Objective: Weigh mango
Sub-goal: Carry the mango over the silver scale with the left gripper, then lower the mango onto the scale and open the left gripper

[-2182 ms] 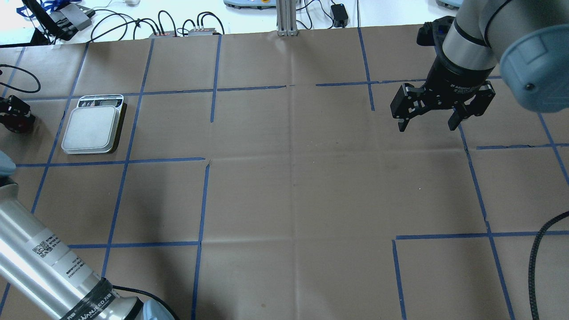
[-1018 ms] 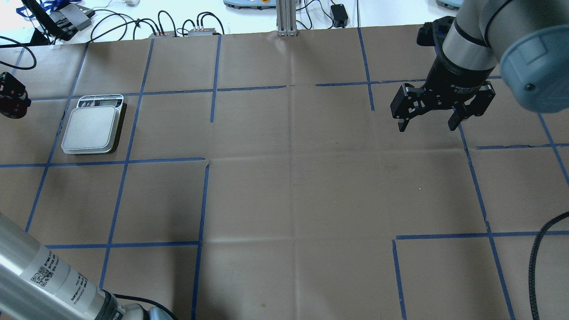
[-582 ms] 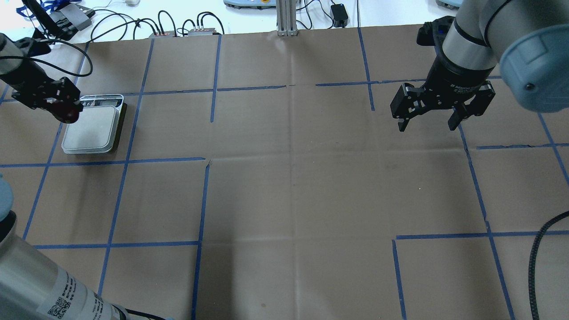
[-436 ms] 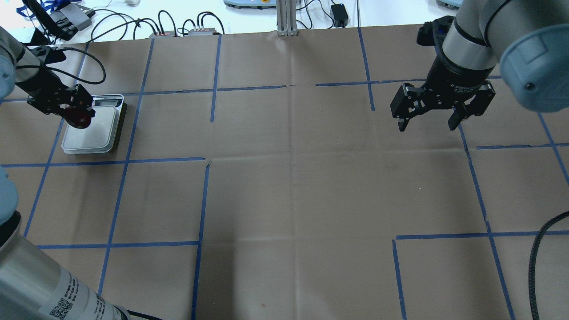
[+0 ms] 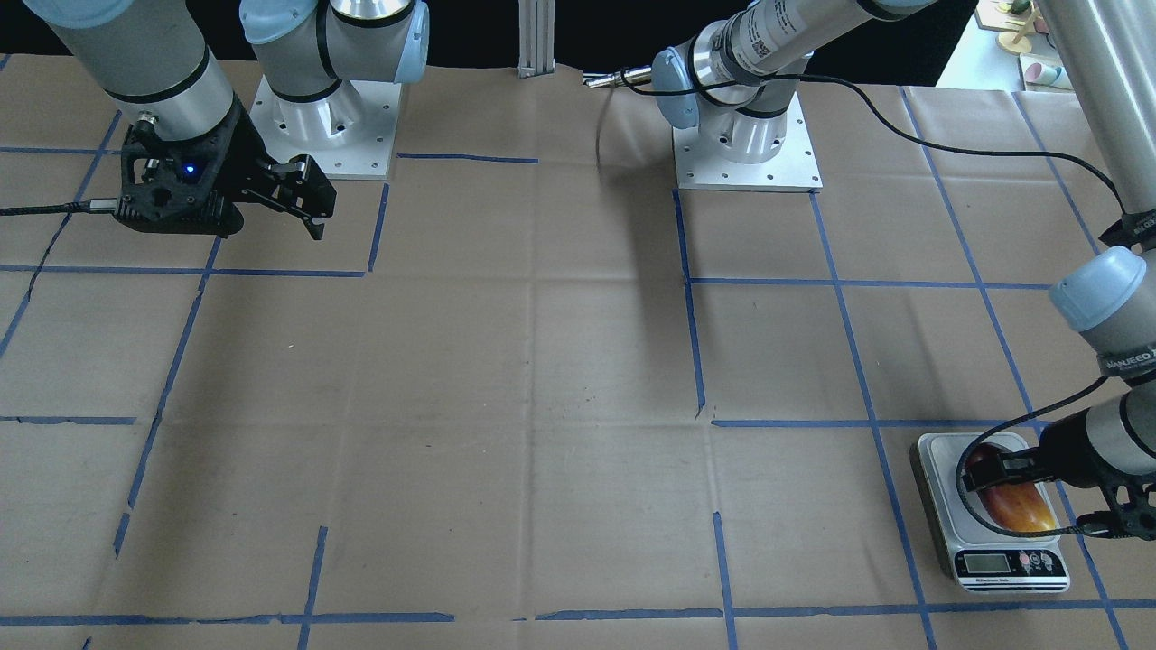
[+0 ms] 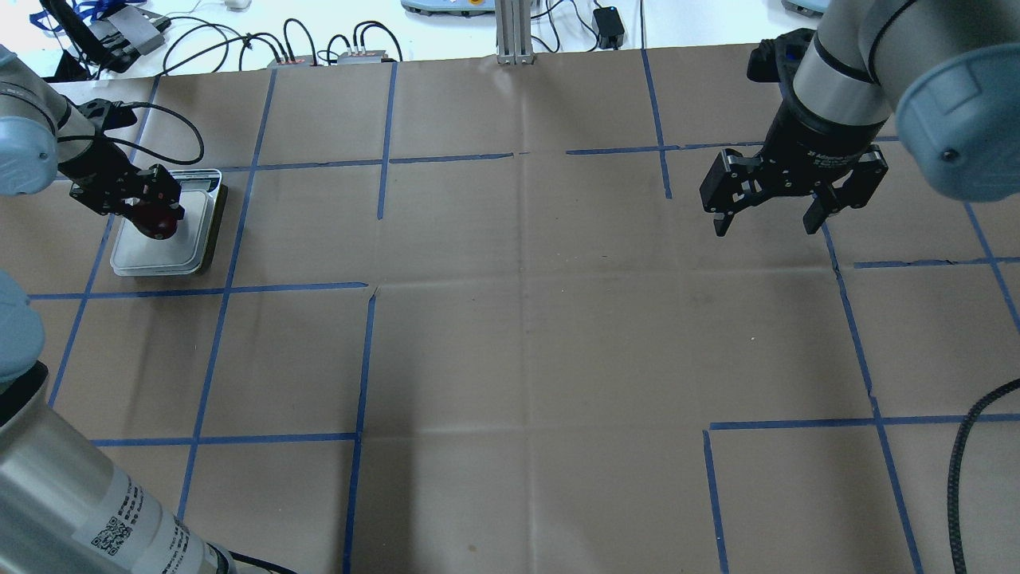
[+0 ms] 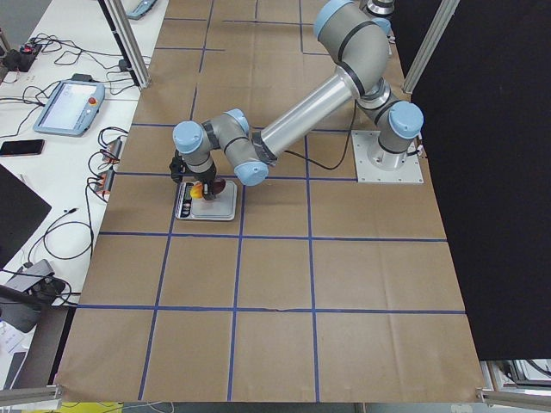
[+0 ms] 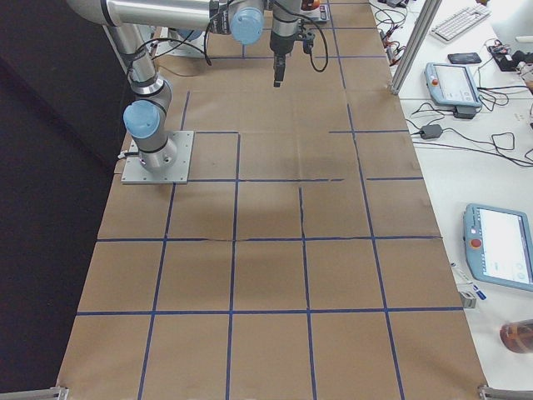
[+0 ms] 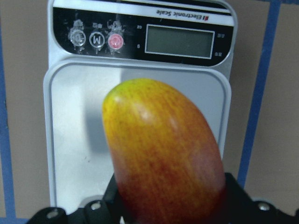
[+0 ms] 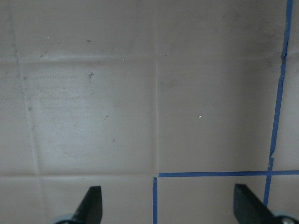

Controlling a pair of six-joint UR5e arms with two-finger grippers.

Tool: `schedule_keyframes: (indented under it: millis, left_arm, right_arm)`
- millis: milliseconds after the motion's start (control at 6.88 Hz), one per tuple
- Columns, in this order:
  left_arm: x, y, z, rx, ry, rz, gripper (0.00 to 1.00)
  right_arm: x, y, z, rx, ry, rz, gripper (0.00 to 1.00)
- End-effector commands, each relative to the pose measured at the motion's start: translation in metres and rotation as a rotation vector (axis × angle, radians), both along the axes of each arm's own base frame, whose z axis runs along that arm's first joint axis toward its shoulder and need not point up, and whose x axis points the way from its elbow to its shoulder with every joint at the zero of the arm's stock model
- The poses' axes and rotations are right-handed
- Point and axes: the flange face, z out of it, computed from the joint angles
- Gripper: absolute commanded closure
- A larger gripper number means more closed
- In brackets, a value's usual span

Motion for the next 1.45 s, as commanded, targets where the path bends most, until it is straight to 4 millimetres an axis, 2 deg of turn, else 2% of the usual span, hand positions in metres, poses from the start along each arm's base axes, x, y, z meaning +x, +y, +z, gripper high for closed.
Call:
schedule_keyframes:
  millis: [0, 145, 291, 582, 727, 1018, 1164, 1309]
  left_arm:
    - [0.004, -0.006, 0.007, -0.049, -0.026, 0.002, 0.01]
    - [0.002, -0.005, 0.014, -0.061, -0.033, 0.002, 0.00]
    - [0.000, -0.002, 0.039, -0.086, -0.050, 0.005, 0.00]
    - [-0.026, 0.024, 0.110, -0.104, -0.061, 0.057, 0.00]
    - [-0.057, 0.036, 0.143, -0.087, -0.048, 0.115, 0.00]
    - [-0.152, 0.059, 0.201, -0.068, -0.039, 0.158, 0.00]
    - [-0.202, 0.079, 0.228, -0.086, -0.040, 0.129, 0.00]
    - [-0.240, 0.101, 0.238, -0.096, -0.042, 0.109, 0.00]
  right_arm:
    - [0.000, 0.000, 0.000, 0.000, 0.000, 0.000, 0.00]
    - [0.000, 0.000, 0.000, 0.000, 0.000, 0.000, 0.00]
    - [0.000, 0.000, 0.001, -0.001, 0.000, 0.000, 0.00]
    - [0.000, 0.000, 0.000, 0.000, 0.000, 0.000, 0.00]
    - [0.000, 0.000, 0.000, 0.000, 0.000, 0.000, 0.00]
    - [0.000, 0.000, 0.000, 0.000, 0.000, 0.000, 0.00]
    - [0.000, 0.000, 0.000, 0.000, 0.000, 0.000, 0.00]
    - [0.000, 0.000, 0.000, 0.000, 0.000, 0.000, 0.00]
